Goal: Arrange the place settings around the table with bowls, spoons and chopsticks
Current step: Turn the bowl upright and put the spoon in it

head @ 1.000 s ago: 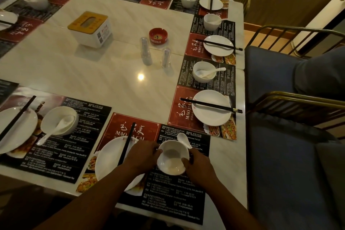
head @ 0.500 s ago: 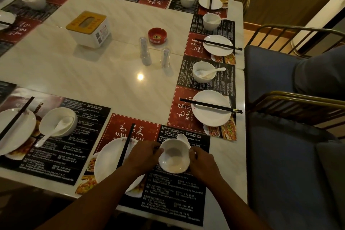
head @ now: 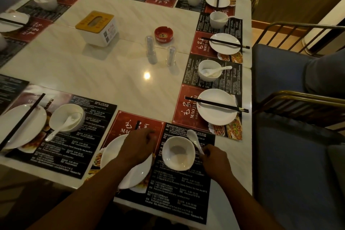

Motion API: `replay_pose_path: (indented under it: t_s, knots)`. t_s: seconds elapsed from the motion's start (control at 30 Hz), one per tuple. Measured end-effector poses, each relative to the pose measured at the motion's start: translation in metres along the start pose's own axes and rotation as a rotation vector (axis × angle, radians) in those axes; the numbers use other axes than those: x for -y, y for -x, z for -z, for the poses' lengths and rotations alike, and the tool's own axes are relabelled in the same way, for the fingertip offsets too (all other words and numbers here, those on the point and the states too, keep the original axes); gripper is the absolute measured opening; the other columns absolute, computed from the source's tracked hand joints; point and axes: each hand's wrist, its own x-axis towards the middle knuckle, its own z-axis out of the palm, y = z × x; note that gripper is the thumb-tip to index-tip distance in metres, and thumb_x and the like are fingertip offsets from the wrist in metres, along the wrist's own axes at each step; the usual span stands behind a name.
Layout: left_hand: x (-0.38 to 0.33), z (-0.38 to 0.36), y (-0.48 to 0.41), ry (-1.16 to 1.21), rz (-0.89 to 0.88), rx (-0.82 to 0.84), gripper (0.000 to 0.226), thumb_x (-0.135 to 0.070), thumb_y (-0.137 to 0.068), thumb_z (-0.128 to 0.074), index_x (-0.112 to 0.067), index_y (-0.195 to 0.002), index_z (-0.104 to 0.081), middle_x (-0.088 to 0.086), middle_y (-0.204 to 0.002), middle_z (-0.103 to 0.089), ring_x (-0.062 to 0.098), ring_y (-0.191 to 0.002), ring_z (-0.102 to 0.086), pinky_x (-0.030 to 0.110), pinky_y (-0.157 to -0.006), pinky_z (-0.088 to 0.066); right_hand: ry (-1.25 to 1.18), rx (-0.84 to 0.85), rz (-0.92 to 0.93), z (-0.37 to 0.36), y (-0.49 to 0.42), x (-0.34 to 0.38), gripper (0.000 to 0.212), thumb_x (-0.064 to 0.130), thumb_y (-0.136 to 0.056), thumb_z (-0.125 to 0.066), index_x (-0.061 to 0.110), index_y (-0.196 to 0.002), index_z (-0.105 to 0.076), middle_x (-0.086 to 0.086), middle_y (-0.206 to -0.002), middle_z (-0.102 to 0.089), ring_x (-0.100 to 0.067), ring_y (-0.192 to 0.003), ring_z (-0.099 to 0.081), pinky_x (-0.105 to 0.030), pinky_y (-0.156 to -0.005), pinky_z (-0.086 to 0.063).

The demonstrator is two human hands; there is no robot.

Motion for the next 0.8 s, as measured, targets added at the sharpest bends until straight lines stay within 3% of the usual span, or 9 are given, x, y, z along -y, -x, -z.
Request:
replay_pose_path:
  t_s: [0.1, 0.2, 0.33, 0.43, 0.6, 0.7, 0.8]
  knots:
    - [0.009, 0.007, 0.002, 0.003, -0.001, -0.048, 0.029, -0.027, -0.096, -0.060, -0.021, -0.123, -0.066, -0.004, -0.107, -0.071, 0.004, -0.083, -0.064, 0.025, -0.081, -0.054, -0.248, -0.029, -0.030, 0.023, 0.022, 0.009, 0.009, 0.028, -0.089, -0.073, 0.028, -0.094, -0.066, 0.007, -0.084, -0.069, -0.010, -0.074, -0.065, -0.027, -0.062, -0.051]
    - [0.016, 0.009, 0.004, 0.012, -0.003, -0.064, 0.028, -0.026, -0.095, -0.062, -0.021, -0.122, -0.066, -0.004, -0.106, -0.071, 0.002, -0.081, -0.063, 0.021, -0.077, -0.052, -0.471, 0.080, -0.051, 0.043, 0.050, 0.026, 0.009, 0.023, -0.085, -0.077, 0.025, -0.092, -0.072, 0.005, -0.078, -0.074, -0.010, -0.069, -0.071, -0.026, -0.062, -0.057]
    - [0.027, 0.015, 0.005, 0.018, -0.016, -0.044, 0.029, -0.025, -0.094, -0.063, -0.019, -0.122, -0.066, -0.002, -0.105, -0.071, 0.004, -0.083, -0.062, 0.022, -0.078, -0.052, -0.450, 0.205, -0.093, 0.034, 0.083, 0.042, 0.013, 0.022, -0.081, -0.082, 0.020, -0.091, -0.074, 0.003, -0.074, -0.076, -0.009, -0.068, -0.073, -0.026, -0.063, -0.058]
    - [0.033, 0.019, 0.007, 0.035, -0.018, -0.037, 0.028, -0.023, -0.095, -0.063, -0.019, -0.122, -0.066, 0.000, -0.110, -0.071, 0.003, -0.084, -0.061, 0.016, -0.074, -0.047, -0.420, 0.155, -0.141, 0.010, 0.096, 0.043, 0.019, 0.025, -0.077, -0.085, 0.018, -0.090, -0.072, 0.003, -0.073, -0.075, -0.007, -0.066, -0.072, -0.024, -0.063, -0.056]
    - [0.041, 0.030, 0.014, 0.081, -0.030, -0.036, 0.028, -0.017, -0.093, -0.064, -0.020, -0.121, -0.067, 0.001, -0.109, -0.071, 0.003, -0.081, -0.062, 0.017, -0.075, -0.050, -0.428, 0.061, -0.165, -0.015, 0.102, 0.043, 0.017, 0.031, -0.075, -0.086, 0.020, -0.079, -0.074, 0.005, -0.072, -0.075, -0.008, -0.069, -0.072, -0.035, -0.074, -0.060]
    - [0.045, 0.035, 0.019, 0.078, -0.045, -0.045, 0.027, -0.017, -0.094, -0.063, -0.020, -0.121, -0.068, -0.002, -0.102, -0.071, 0.003, -0.077, -0.063, 0.015, -0.071, -0.049, -0.436, 0.017, -0.187, -0.024, 0.100, 0.045, 0.018, 0.036, -0.076, -0.085, 0.021, -0.075, -0.075, 0.005, -0.070, -0.075, -0.009, -0.068, -0.071, -0.037, -0.072, -0.061]
    - [0.051, 0.039, 0.021, 0.078, -0.057, -0.046, 0.028, -0.021, -0.095, -0.063, -0.021, -0.123, -0.066, -0.002, -0.109, -0.071, 0.004, -0.084, -0.064, 0.020, -0.079, -0.053, -0.450, -0.025, -0.203, -0.029, 0.099, 0.049, 0.021, 0.040, -0.075, -0.084, 0.021, -0.075, -0.074, 0.005, -0.070, -0.074, -0.009, -0.066, -0.070, -0.030, -0.064, -0.058]
